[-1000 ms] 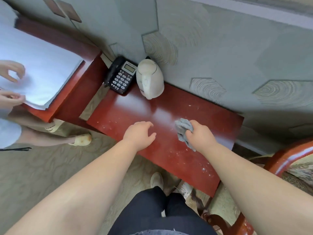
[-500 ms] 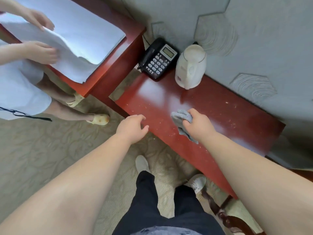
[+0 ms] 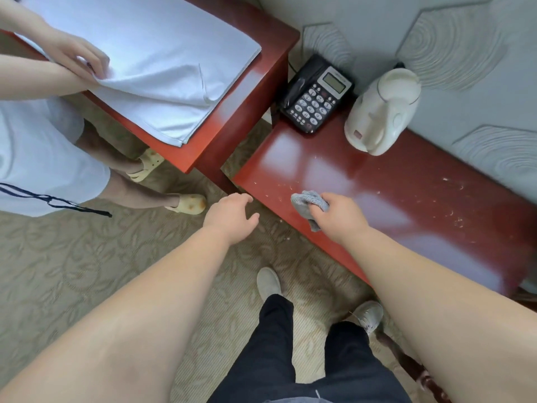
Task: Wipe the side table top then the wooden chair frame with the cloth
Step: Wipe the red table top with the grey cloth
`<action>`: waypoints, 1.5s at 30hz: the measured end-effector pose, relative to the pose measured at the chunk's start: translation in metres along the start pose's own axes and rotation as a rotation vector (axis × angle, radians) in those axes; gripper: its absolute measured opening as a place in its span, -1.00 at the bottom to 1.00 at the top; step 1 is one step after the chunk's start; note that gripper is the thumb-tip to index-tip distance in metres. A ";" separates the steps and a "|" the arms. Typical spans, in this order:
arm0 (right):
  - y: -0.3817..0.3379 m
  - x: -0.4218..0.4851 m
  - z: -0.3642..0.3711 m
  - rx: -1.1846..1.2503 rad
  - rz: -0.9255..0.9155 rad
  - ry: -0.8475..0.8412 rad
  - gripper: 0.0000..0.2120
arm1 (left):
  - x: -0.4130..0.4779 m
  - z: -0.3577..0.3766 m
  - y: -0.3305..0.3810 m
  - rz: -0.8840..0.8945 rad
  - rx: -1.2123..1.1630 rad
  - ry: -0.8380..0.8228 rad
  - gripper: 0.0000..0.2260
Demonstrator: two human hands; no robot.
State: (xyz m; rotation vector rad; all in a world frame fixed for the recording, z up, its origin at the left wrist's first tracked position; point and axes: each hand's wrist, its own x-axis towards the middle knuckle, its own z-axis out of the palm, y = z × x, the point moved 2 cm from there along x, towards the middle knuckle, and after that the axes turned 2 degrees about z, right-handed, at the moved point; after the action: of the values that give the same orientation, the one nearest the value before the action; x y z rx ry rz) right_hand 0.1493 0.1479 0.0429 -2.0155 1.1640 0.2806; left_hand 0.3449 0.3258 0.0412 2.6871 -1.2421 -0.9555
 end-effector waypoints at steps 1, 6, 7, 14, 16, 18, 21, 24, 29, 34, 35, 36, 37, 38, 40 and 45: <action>-0.007 0.004 0.003 -0.003 -0.007 0.007 -0.76 | 0.004 -0.002 -0.006 0.004 0.002 -0.006 -0.49; -0.034 0.028 0.016 -0.016 -0.026 0.009 -0.74 | 0.028 -0.007 -0.030 -0.013 0.031 -0.082 -0.38; -0.039 0.034 0.018 -0.038 -0.027 -0.007 -0.73 | 0.034 -0.006 -0.034 -0.022 0.036 -0.101 -0.35; -0.068 0.081 0.027 -0.156 -0.144 -0.018 -0.68 | 0.079 0.009 -0.039 -0.013 0.072 -0.147 -0.30; -0.076 0.096 0.023 -0.173 -0.217 0.090 -0.72 | 0.091 0.016 -0.039 -0.020 0.084 -0.156 -0.28; -0.082 0.110 0.024 -0.221 -0.299 0.163 -0.81 | 0.099 0.024 -0.040 -0.040 0.103 -0.178 -0.25; -0.074 0.128 0.046 -0.316 -0.347 0.061 -0.71 | 0.106 0.037 -0.045 -0.061 0.156 -0.226 -0.22; -0.051 0.130 0.079 -0.572 -0.277 -0.276 -0.55 | 0.107 0.048 -0.051 -0.084 0.191 -0.292 -0.18; -0.041 0.125 0.107 -0.612 -0.319 -0.173 -0.34 | 0.108 0.053 -0.060 -0.051 0.198 -0.326 -0.16; -0.046 0.137 0.119 -0.569 -0.307 -0.323 -0.12 | 0.110 0.051 -0.061 -0.049 0.193 -0.381 -0.16; -0.046 0.141 0.121 -0.611 -0.313 -0.321 -0.13 | 0.111 0.051 -0.061 -0.052 0.199 -0.390 -0.16; -0.047 0.143 0.123 -0.639 -0.315 -0.318 -0.14 | 0.112 0.050 -0.060 -0.058 0.204 -0.400 -0.17; -0.047 0.144 0.126 -0.654 -0.317 -0.319 -0.13 | 0.113 0.050 -0.060 -0.062 0.209 -0.412 -0.18; -0.047 0.144 0.129 -0.666 -0.331 -0.325 -0.12 | 0.114 0.050 -0.060 -0.064 0.215 -0.422 -0.19; -0.043 0.139 0.136 -0.698 -0.409 -0.357 -0.11 | 0.116 0.048 -0.062 -0.070 0.222 -0.443 -0.20; -0.013 0.105 0.146 -0.752 -0.575 -0.452 -0.11 | 0.117 0.046 -0.058 -0.084 0.242 -0.461 -0.21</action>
State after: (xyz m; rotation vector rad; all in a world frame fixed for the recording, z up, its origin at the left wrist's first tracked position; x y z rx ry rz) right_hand 0.2447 0.1890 -0.1038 -2.6189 0.1568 0.9158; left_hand 0.4174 0.2932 -0.0722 2.8123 -1.4010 -1.6047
